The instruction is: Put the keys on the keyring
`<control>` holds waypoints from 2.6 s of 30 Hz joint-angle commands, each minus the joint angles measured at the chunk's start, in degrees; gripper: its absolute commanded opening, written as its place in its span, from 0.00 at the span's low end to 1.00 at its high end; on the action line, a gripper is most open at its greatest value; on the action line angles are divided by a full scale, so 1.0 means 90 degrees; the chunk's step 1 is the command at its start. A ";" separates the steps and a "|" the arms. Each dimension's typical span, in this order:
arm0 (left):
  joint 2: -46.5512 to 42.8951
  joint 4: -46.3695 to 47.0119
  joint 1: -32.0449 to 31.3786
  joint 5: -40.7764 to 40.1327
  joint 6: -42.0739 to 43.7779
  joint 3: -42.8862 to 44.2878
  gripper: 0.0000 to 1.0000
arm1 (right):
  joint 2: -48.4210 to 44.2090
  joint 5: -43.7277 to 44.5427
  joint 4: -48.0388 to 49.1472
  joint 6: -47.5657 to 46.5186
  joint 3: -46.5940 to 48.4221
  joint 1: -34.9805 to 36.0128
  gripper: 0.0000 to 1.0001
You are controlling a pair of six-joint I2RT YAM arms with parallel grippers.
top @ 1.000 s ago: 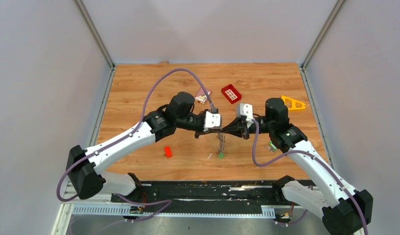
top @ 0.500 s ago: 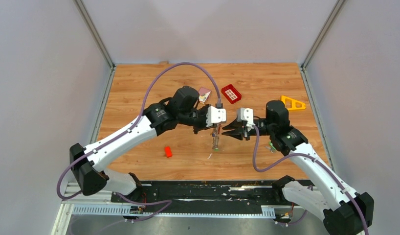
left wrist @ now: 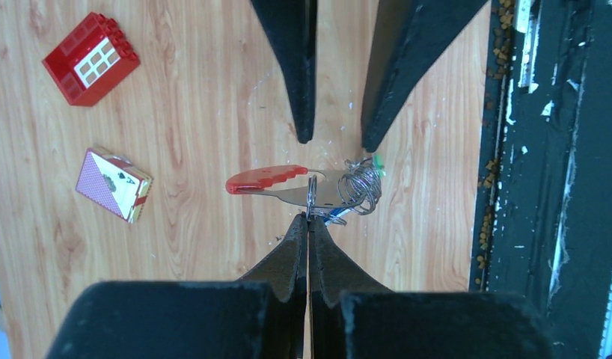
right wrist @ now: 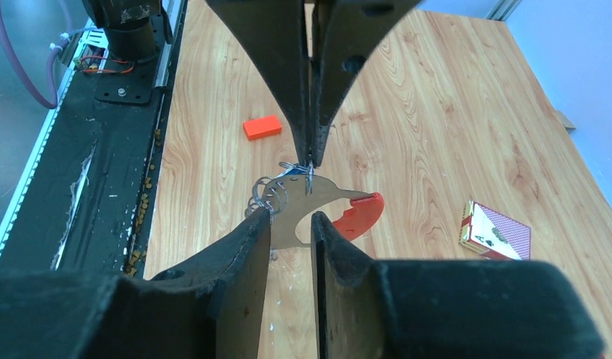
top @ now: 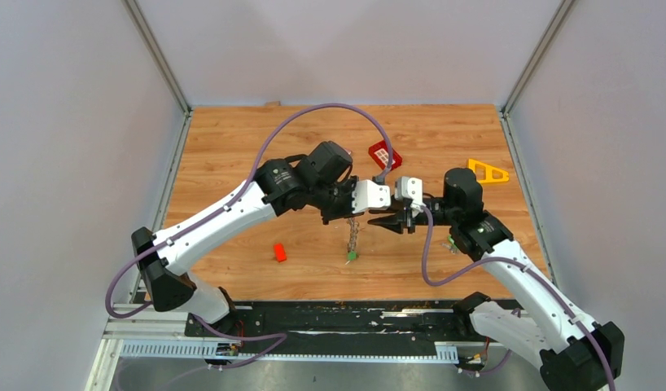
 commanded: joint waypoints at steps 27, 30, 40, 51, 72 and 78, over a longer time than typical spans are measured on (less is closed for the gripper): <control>-0.0105 0.0110 -0.0215 0.0571 -0.0504 0.0357 0.00 | 0.0485 -0.0747 0.1333 0.1300 -0.0063 0.0056 0.12; -0.0119 0.0144 -0.0215 0.0577 -0.0518 0.0360 0.00 | 0.0518 -0.0747 0.1319 0.1286 -0.0054 0.0076 0.12; -0.0172 0.0294 -0.0210 0.0668 -0.0476 0.0242 0.00 | 0.0536 -0.0784 0.1138 0.1161 0.0082 0.0108 0.00; -0.1621 0.2512 0.0581 0.1738 -0.0522 -0.1309 0.37 | 0.0431 -0.1199 0.2119 0.2299 0.0420 -0.0234 0.00; -0.2100 0.5159 0.1123 0.3461 -0.1897 -0.2908 0.38 | 0.0624 -0.1197 0.5268 0.4937 -0.0346 -0.0478 0.00; -0.2001 0.5183 0.1120 0.3488 -0.1914 -0.2909 0.22 | 0.0657 -0.1172 0.5260 0.4941 -0.0371 -0.0483 0.00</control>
